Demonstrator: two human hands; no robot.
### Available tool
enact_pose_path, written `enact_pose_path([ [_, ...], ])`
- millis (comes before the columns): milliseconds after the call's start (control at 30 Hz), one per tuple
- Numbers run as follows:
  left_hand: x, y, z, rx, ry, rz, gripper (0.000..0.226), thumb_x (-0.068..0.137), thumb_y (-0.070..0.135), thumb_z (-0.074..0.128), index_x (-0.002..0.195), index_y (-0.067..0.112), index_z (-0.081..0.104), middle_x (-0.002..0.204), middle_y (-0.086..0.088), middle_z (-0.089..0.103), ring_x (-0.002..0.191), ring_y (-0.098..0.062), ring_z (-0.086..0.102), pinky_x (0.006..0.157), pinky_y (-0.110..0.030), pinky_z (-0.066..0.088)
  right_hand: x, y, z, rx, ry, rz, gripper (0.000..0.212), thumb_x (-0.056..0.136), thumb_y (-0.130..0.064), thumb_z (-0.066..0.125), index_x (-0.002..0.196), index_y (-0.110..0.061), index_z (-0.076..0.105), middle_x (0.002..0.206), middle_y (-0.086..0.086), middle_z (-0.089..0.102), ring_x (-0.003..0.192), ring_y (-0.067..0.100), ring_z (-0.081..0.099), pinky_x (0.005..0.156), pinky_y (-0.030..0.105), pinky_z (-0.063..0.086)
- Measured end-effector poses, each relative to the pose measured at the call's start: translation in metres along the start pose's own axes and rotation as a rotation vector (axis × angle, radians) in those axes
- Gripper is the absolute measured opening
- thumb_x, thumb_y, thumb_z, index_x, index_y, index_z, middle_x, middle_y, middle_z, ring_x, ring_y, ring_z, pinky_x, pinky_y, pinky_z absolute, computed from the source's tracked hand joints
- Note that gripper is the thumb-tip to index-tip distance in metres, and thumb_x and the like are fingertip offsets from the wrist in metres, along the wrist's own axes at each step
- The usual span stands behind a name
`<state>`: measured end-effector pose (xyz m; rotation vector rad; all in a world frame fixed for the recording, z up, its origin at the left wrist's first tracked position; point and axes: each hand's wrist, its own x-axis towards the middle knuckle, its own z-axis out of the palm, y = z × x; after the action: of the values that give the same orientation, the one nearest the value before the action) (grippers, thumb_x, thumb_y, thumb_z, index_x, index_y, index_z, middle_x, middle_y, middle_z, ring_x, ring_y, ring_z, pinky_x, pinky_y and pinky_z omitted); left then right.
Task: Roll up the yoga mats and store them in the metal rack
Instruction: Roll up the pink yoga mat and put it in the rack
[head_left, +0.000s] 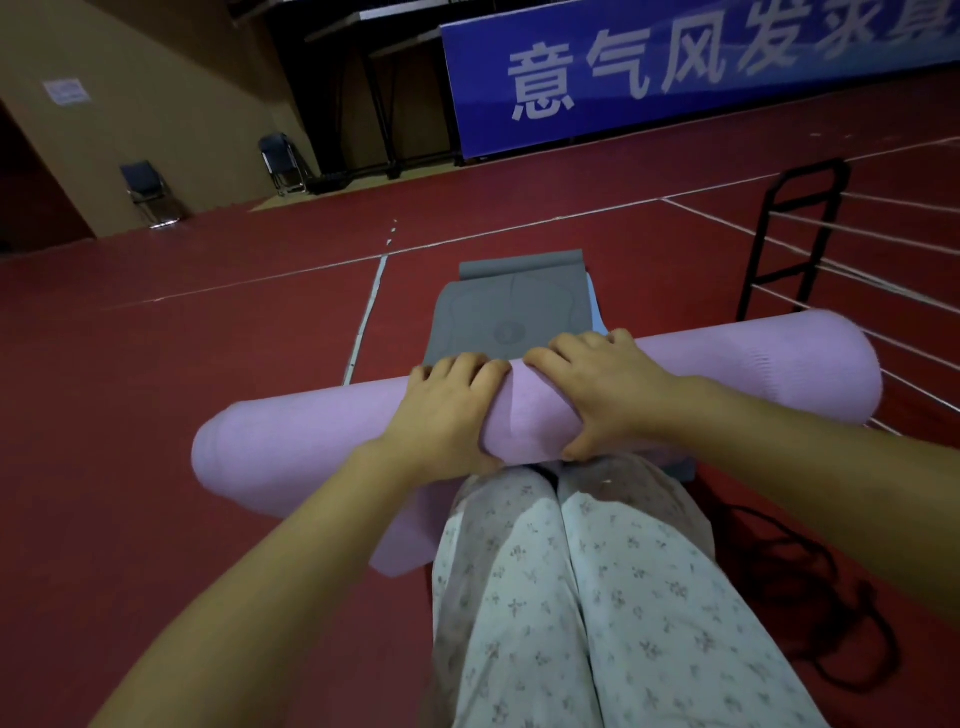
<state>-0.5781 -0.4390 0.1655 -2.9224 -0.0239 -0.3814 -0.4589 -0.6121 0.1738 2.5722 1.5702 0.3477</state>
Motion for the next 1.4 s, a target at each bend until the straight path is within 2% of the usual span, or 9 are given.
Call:
enact_pose_path([
  [333,-0.042,0.017,-0.088,0.014,0.201,0.074,0.097,0.052,0.071,0.058,0.133,0.019,0.044,0.125,-0.006,0.053,0.110,-0.030,0.052,0.084,-0.046,0.039,-0.060,-0.009,-0.083,-0.048,0.169,-0.065,0.095,0.053,-0.066,0.068,0.132,-0.030,0.029,0.119,-0.001,0.045,0.100,0.023,0.045,0.080,0.039,0.032],
  [467,-0.070,0.034,-0.099,0.036,0.202,0.096,0.095,0.051,0.068,0.057,0.132,0.020,0.042,0.124,-0.006,0.055,0.107,-0.030,0.055,0.082,-0.044,0.042,-0.090,-0.021,-0.092,-0.043,0.124,-0.070,0.098,0.053,-0.070,0.066,0.133,-0.031,0.024,0.119,-0.002,0.045,0.100,0.023,0.046,0.080,0.038,0.032],
  [567,-0.079,0.044,-0.078,0.007,0.093,0.114,0.095,0.051,0.069,0.059,0.132,0.024,0.040,0.123,-0.002,0.057,0.104,-0.029,0.058,0.079,-0.042,0.045,-0.104,-0.029,-0.066,0.022,0.004,-0.073,0.097,0.056,-0.072,0.063,0.134,-0.031,0.022,0.124,-0.002,0.044,0.105,0.023,0.046,0.084,0.040,0.036],
  [700,-0.086,0.050,-0.038,-0.082,-0.033,0.125,0.095,0.049,0.072,0.062,0.131,0.025,0.044,0.123,0.006,0.058,0.105,-0.021,0.060,0.079,-0.037,0.047,-0.107,-0.038,-0.027,0.119,-0.147,-0.085,0.100,0.063,-0.071,0.062,0.140,-0.033,0.013,0.132,-0.004,0.035,0.112,0.021,0.039,0.084,0.036,0.027],
  [867,-0.083,0.040,-0.028,-0.289,-0.132,0.093,0.107,0.048,0.073,0.066,0.141,0.030,0.036,0.137,0.011,0.047,0.122,-0.011,0.047,0.095,-0.030,0.039,-0.098,-0.033,-0.021,0.212,-0.142,-0.112,0.098,0.062,-0.071,0.064,0.140,-0.036,0.015,0.132,-0.008,0.036,0.113,0.017,0.038,0.090,0.035,0.028],
  [967,-0.069,0.033,-0.035,-0.416,-0.240,0.058,0.109,0.043,0.074,0.066,0.140,0.037,0.034,0.136,0.017,0.046,0.120,-0.004,0.045,0.095,-0.021,0.036,-0.087,-0.024,-0.023,0.323,-0.172,-0.100,0.097,0.057,-0.071,0.069,0.136,-0.040,0.022,0.131,-0.014,0.040,0.113,0.012,0.041,0.092,0.033,0.030],
  [1167,-0.036,0.014,-0.041,-0.607,-0.398,0.030,0.095,0.052,0.048,0.089,0.133,0.039,0.042,0.127,0.026,0.049,0.116,0.005,0.046,0.097,-0.018,0.038,-0.055,-0.003,-0.024,0.538,-0.289,-0.076,0.093,0.049,-0.067,0.078,0.128,-0.046,0.034,0.125,-0.024,0.048,0.108,0.002,0.051,0.095,0.031,0.044],
  [1267,-0.020,0.006,-0.042,-0.645,-0.501,-0.001,0.090,0.049,0.052,0.088,0.128,0.041,0.046,0.124,0.027,0.051,0.113,0.005,0.049,0.097,-0.021,0.041,-0.044,0.005,-0.025,0.604,-0.317,-0.081,0.088,0.050,-0.063,0.081,0.126,-0.047,0.039,0.122,-0.025,0.051,0.108,0.001,0.053,0.096,0.030,0.045],
  [1400,-0.003,-0.004,-0.047,-0.732,-0.629,-0.055,0.081,0.055,0.042,0.089,0.126,0.037,0.051,0.121,0.021,0.056,0.108,0.003,0.056,0.089,-0.019,0.047,-0.041,0.010,-0.033,0.637,-0.209,-0.073,0.095,0.057,-0.050,0.085,0.138,-0.040,0.037,0.126,-0.023,0.042,0.118,0.001,0.046,0.101,0.022,0.038],
])
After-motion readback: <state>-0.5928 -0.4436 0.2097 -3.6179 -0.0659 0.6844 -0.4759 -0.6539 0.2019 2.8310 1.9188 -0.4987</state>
